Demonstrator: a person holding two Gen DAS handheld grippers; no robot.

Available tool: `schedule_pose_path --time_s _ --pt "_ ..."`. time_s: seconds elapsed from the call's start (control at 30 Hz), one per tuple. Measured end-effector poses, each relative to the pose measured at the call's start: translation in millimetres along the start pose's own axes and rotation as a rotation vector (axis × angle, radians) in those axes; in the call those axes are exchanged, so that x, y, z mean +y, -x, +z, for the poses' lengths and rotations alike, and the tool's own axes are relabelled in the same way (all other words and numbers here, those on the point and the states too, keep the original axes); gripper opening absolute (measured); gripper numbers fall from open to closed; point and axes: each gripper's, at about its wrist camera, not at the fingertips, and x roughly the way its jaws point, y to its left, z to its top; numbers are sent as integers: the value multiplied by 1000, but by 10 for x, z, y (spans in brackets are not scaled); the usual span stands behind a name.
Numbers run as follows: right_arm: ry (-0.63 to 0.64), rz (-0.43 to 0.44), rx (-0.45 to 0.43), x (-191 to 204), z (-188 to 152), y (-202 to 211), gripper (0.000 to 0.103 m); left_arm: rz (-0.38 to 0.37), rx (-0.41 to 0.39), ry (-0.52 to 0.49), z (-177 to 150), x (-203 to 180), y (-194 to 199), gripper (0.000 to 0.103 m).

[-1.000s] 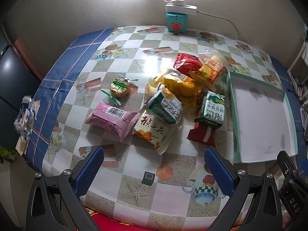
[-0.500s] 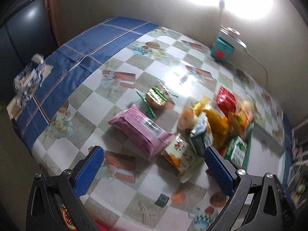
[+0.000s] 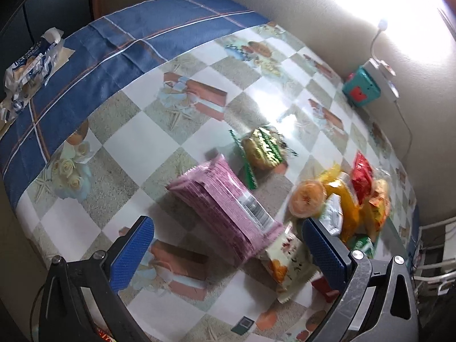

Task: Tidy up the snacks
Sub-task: 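Grasp the pink wafer bag with the left gripper while the right grasps the green biscuit pack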

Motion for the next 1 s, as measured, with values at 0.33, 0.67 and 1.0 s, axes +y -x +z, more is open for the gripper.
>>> schedule_pose_path --time_s 0.33,0.67,1.0 --pt "38 38 71 182 72 -332 82 56 75 16 101 -34 -341 86" --pt "28 48 120 184 56 -522 49 34 107 37 153 23 -474 69" --pt "-10 85 129 119 51 -513 45 -1 97 51 64 -1 -427 56"
